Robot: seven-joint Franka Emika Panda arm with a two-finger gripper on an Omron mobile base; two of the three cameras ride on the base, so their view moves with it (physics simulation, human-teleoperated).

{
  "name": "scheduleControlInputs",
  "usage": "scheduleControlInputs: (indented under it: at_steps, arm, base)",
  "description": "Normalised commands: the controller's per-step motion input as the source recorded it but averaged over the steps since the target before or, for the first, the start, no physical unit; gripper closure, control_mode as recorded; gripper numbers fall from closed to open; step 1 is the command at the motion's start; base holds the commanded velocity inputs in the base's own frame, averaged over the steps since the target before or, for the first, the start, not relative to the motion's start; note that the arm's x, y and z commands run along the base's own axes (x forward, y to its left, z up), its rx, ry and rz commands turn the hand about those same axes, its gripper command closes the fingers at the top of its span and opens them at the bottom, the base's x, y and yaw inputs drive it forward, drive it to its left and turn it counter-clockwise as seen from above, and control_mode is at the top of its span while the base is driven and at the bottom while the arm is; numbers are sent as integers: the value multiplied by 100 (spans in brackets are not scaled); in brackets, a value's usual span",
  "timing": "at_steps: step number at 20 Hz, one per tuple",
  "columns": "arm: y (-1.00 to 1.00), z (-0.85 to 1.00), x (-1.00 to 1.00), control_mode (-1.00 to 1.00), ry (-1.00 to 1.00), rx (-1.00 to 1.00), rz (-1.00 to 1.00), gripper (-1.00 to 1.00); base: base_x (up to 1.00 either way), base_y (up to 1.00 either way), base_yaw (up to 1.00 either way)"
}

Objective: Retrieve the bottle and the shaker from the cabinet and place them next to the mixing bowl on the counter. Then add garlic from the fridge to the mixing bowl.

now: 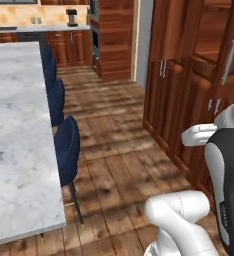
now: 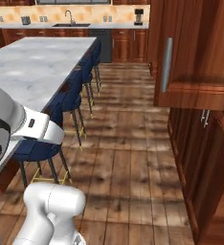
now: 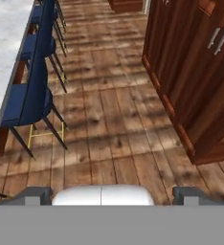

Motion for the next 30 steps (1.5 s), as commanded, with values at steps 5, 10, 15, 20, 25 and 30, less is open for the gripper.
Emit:
scheduleControlInputs:
  at_steps: [5,10,15,20,25,30]
  arm:
    - [0,0,0,100,0,0,0,-100]
    - [0,0,0,100,0,0,0,-100]
    - [0,0,0,100,0,0,0,-100]
    - [0,0,0,100,0,0,0,-100]
    - [0,0,0,100,0,0,0,-100]
    - [0,0,0,100,0,0,0,-100]
  base:
    - [100,-61,22]
    - [99,-14,0]
    - [90,-8,-13]
    - [61,-2,-51]
    - [49,0,-65]
    - [31,4,-76]
